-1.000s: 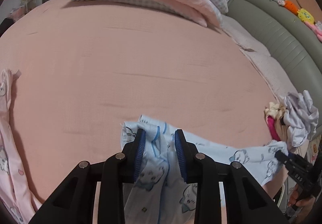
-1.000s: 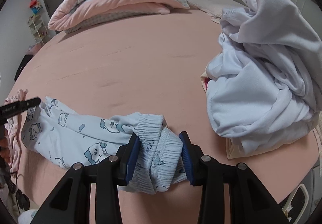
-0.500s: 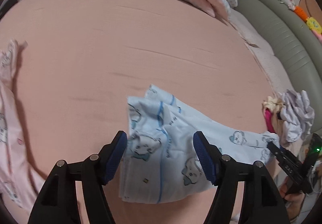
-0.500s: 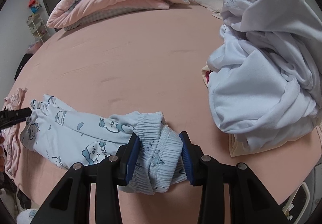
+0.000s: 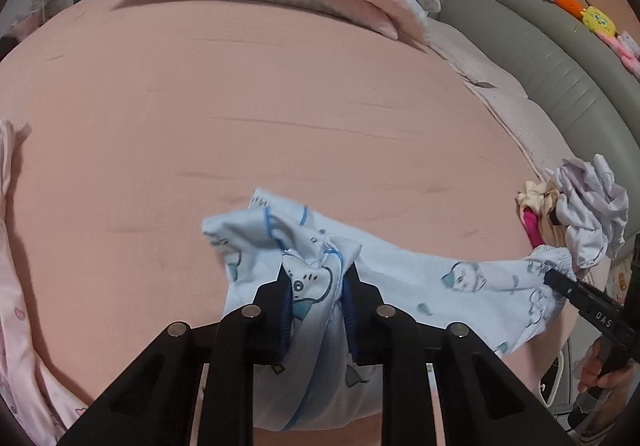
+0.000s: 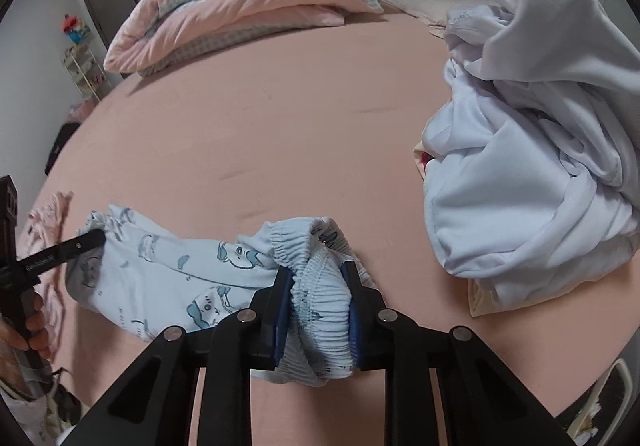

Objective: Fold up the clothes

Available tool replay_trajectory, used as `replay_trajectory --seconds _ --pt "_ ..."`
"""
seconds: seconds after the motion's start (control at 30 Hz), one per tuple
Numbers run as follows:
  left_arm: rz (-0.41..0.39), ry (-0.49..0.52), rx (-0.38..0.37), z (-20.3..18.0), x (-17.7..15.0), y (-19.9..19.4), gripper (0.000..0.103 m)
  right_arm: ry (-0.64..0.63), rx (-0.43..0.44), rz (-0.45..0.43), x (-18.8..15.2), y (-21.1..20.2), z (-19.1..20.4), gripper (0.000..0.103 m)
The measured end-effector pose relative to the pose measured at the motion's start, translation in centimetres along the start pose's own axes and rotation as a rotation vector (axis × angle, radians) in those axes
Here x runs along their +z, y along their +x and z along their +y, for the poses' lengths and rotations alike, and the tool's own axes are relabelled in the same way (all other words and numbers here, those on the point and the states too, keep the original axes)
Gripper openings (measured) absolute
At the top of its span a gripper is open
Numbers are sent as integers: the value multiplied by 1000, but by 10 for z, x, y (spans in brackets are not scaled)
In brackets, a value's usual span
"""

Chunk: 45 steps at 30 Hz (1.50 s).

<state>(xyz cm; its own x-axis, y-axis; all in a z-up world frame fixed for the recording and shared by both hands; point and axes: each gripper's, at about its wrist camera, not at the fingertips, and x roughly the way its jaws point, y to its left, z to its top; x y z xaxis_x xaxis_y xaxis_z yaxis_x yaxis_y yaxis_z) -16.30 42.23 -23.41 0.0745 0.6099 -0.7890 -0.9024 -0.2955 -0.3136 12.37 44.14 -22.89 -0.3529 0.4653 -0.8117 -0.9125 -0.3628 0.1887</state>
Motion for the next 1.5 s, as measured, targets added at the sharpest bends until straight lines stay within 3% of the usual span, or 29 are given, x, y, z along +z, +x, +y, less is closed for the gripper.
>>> replay_trajectory --seconds 0.1,0.43,0.63,0.87,0.9,0.97,1.0,1.03,1.13,1.33,1.5 --pt "-34 -14 -50 2 6 -10 19 21 8 8 -1 0 -3 22" --pt "25 54 67 1 9 26 19 138 40 64 -6 17 -17 22" --pt "44 68 97 1 8 41 22 75 -48 67 -1 30 -2 27" --pt "64 37 87 6 8 46 23 58 -74 65 -7 34 0 37" --pt "75 38 96 6 8 43 24 56 -75 64 -8 33 -1 39" --pt "77 42 142 0 10 36 39 48 -88 62 -9 29 -2 48" --pt "69 44 171 -2 11 31 62 42 -109 62 -7 27 -1 57" --pt "56 46 201 -3 12 26 77 36 -130 62 -5 24 1 63" --pt "21 4 229 -2 14 9 79 36 -110 60 0 12 3 63" --pt "17 -79 199 7 10 -14 79 112 -97 73 -2 -13 4 68" --pt "20 -126 157 18 -9 -26 79 107 -196 17 4 -26 4 68"
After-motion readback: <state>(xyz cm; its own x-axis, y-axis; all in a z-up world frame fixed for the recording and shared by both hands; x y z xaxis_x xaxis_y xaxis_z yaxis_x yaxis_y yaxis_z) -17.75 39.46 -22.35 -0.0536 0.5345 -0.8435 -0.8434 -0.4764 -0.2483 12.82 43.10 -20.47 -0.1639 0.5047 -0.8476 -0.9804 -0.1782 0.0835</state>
